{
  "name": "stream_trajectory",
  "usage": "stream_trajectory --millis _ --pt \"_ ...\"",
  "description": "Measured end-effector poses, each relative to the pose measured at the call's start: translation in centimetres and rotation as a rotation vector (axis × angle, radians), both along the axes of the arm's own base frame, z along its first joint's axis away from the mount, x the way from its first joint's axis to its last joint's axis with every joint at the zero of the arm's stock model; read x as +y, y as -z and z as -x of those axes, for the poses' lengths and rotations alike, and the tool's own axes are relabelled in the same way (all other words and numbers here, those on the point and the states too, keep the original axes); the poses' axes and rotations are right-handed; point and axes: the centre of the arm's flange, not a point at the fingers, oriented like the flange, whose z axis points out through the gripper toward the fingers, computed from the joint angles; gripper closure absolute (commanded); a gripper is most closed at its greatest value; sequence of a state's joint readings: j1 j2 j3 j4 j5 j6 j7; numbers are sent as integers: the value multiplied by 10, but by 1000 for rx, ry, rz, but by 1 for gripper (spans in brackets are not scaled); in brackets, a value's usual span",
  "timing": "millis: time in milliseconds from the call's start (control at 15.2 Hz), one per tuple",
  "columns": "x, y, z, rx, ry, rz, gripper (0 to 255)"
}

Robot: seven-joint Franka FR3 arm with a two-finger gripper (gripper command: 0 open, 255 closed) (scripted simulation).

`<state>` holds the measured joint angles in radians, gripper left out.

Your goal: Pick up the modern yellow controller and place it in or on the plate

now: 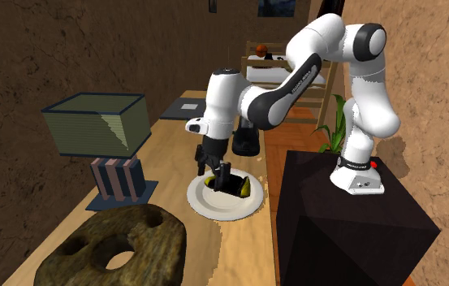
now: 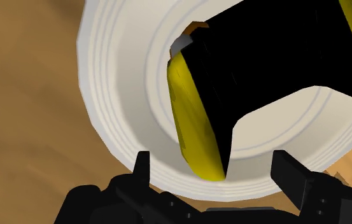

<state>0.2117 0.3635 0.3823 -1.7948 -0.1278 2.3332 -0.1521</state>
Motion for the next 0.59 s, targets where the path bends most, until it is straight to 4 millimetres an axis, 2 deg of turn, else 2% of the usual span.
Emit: stream_trajectory --millis 132,198,594 --pt "-1 -23 3 -1 0 0 0" --pt "-2 -28 4 -1 0 -1 0" --pt "-4 -33 6 0 0 0 0"
